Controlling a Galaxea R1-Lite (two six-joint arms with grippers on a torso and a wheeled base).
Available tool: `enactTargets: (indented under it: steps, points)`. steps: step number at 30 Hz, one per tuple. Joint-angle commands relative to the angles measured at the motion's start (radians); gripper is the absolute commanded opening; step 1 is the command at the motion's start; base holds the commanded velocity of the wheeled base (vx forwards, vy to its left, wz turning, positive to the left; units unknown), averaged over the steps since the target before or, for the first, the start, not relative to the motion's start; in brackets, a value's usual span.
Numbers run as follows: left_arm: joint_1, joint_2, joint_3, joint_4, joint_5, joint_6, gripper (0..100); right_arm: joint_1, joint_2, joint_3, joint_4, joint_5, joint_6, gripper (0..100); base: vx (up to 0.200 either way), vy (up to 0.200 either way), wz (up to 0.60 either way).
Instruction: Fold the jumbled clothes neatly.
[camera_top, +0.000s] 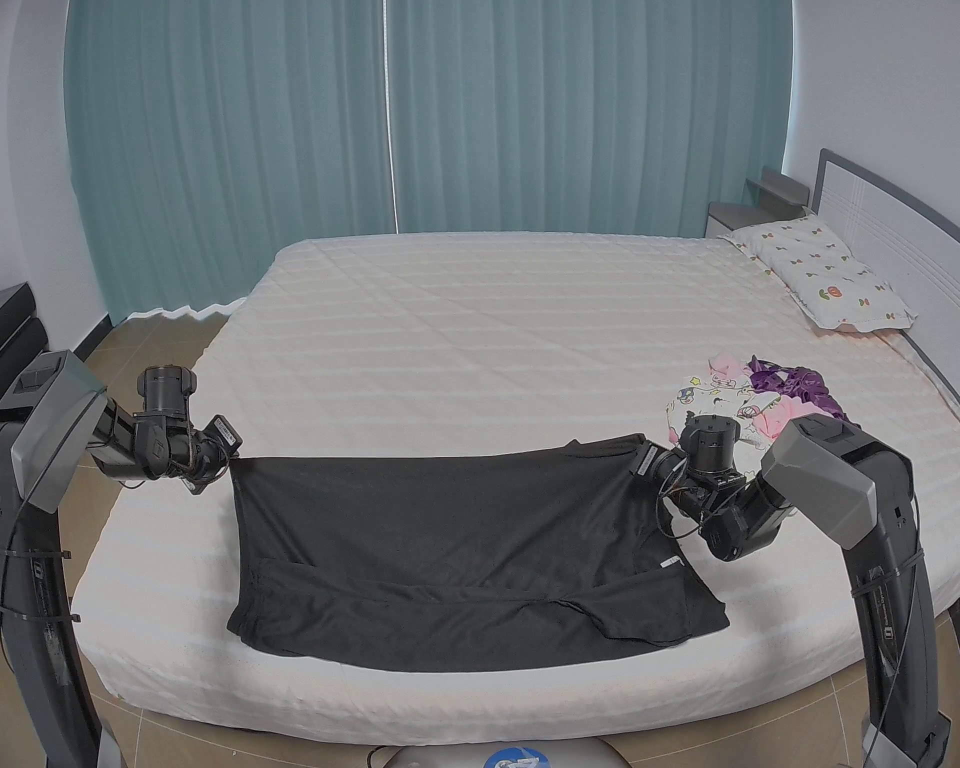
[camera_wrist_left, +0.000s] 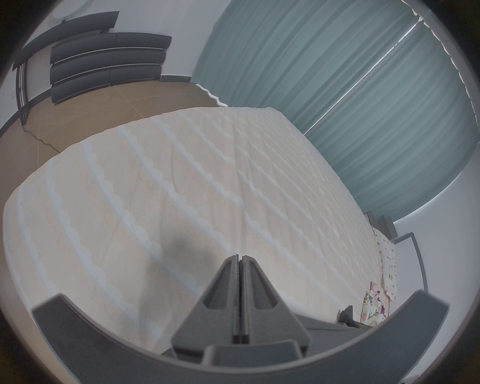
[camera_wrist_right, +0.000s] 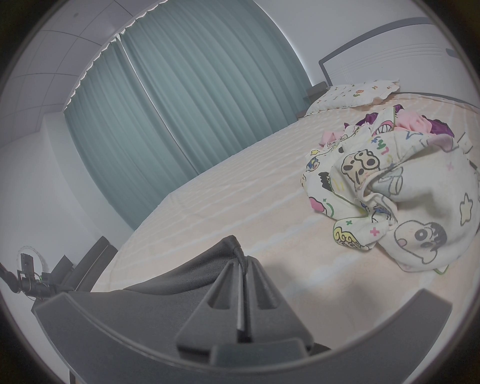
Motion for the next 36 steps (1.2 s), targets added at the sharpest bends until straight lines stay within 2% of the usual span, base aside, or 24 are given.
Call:
enactTargets:
  steps: [1,6,12,18,24,27,32,36]
  points:
    - [-0.003,0.018,-0.009,0.001,-0.001,0.002,0,0.002,0.0,0.004,0.0,-0.002,0.001,0,0.0,0.0,0.0]
    - [-0.006,0.019,-0.004,-0.003,-0.001,0.016,0,0.007,-0.015,0.036,-0.036,-0.002,-0.002,0,0.0,0.0,0.0]
    - [-0.003,0.018,0.024,-0.001,0.001,0.019,0,0.008,-0.063,0.164,-0.103,0.003,-0.008,0,0.0,0.0,0.0]
    - [0.001,-0.027,0.109,-0.007,-0.039,0.021,0,0.01,-0.092,0.317,-0.22,0.004,-0.01,0,0.0,0.0,0.0]
    - [0.0,-0.028,0.223,-0.105,-0.044,0.042,0,0.03,-0.101,0.446,-0.293,0.006,-0.019,0,0.0,0.0,0.0]
    - [0.0,-0.024,0.301,-0.165,-0.044,0.085,0,0.042,-0.095,0.527,-0.358,0.007,-0.065,0,0.0,0.0,0.0]
    - [0.001,-0.022,0.387,-0.23,-0.044,0.094,0,0.047,-0.087,0.642,-0.444,0.038,-0.125,0,0.0,0.0,0.0]
    - [0.001,-0.014,0.433,-0.245,-0.042,0.106,0,0.048,-0.068,0.691,-0.48,0.038,-0.163,0,0.0,0.0,0.0]
